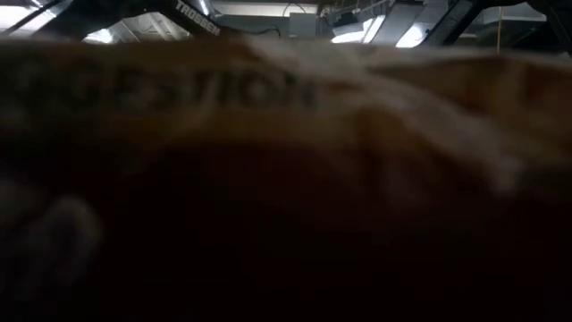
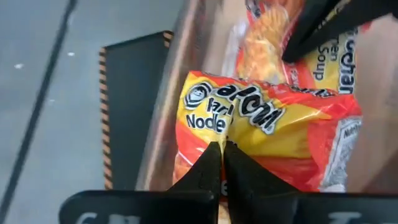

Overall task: Sort Maruchan noodles
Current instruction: Stack the orange noodle pack on top of the orange noodle pack

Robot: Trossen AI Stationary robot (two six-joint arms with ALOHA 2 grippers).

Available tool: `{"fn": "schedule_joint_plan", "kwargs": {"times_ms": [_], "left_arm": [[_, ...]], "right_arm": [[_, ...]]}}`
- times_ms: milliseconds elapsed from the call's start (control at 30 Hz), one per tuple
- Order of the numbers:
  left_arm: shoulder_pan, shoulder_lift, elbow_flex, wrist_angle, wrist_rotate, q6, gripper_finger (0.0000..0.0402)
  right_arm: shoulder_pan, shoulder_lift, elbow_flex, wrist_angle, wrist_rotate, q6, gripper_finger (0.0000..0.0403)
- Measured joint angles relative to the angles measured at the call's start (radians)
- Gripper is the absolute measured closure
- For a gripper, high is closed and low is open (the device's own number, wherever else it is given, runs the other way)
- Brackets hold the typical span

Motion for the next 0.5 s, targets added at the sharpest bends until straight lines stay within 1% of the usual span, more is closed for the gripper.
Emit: {"fn": "schedule_joint_plan", "kwargs": {"times_ms": [167,267,500], "left_arm": [[-0.013,-0.022,0.001,0.026,-0.058,0.009,0.04],[-0.016,-0.004,0.002,0.031,-0.056,0.034,0.0401],[-0.023,0.026,0.001,0.024,-0.045,0.034,0.0395]], "right_arm": [[0.0,0.0,0.0,0.0,0.005,0.003,0.04],[0.0,0.0,0.0,-0.001,0.007,0.004,0.04],[0.0,0.0,0.0,-0.01,0.007,0.004,0.04]]}}
